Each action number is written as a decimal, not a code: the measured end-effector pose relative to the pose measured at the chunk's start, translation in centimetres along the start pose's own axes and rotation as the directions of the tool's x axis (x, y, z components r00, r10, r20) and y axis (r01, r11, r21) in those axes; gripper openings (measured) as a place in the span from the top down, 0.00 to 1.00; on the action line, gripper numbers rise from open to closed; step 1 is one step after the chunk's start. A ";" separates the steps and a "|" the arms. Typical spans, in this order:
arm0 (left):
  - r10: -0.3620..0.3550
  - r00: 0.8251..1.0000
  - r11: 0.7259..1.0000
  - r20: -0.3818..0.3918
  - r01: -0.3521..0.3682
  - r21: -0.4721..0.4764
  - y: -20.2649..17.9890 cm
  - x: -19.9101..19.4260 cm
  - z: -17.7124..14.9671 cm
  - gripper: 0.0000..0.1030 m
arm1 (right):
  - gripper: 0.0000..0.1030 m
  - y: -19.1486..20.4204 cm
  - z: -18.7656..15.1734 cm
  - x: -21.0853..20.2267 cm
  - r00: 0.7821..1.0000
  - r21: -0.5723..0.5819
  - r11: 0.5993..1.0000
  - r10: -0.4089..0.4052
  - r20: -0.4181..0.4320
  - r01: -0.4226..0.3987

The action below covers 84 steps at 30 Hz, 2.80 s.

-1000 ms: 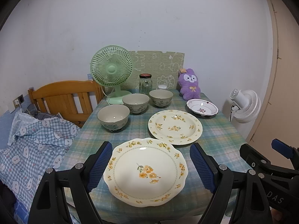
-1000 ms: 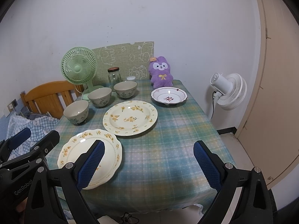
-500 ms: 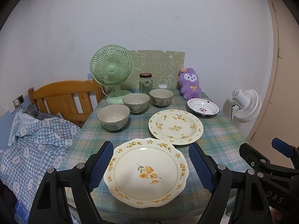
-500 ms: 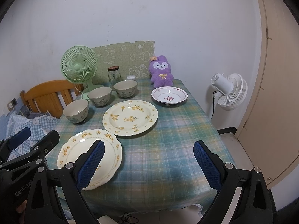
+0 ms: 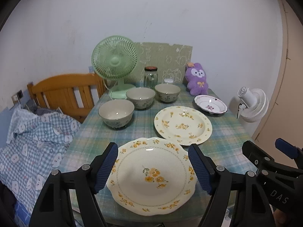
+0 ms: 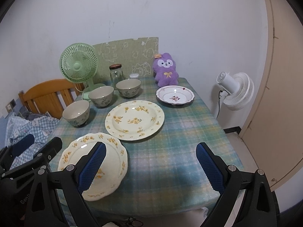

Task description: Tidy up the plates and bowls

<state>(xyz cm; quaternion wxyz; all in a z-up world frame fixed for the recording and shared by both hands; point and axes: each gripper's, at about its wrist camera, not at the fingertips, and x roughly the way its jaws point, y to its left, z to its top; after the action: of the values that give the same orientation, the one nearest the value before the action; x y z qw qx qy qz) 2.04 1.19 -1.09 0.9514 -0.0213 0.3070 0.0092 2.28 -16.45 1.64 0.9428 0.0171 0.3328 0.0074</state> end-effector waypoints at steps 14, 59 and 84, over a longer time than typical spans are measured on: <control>0.031 0.989 0.999 -0.142 -0.029 0.015 4.0 6.3 0.3 0.26 | 0.10 4.8 0.7 7.1 0.987 -0.009 1.000 -0.005 -0.158 0.004; -0.052 0.901 0.999 -0.432 0.052 -0.012 8.7 17.1 -3.5 0.46 | 0.35 9.1 -4.4 18.4 0.876 0.019 0.996 -0.064 -0.478 0.083; -0.042 0.943 0.998 -0.331 0.058 0.037 0.4 12.3 0.3 0.46 | 0.35 1.0 0.5 13.5 0.920 0.062 0.994 -0.057 -0.387 0.088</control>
<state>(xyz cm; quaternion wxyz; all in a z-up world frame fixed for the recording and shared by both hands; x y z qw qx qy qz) 12.17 1.64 -8.06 0.8867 -0.0084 0.4615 -0.0257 13.06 -15.13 -6.42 0.8575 0.0398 0.5117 -0.0372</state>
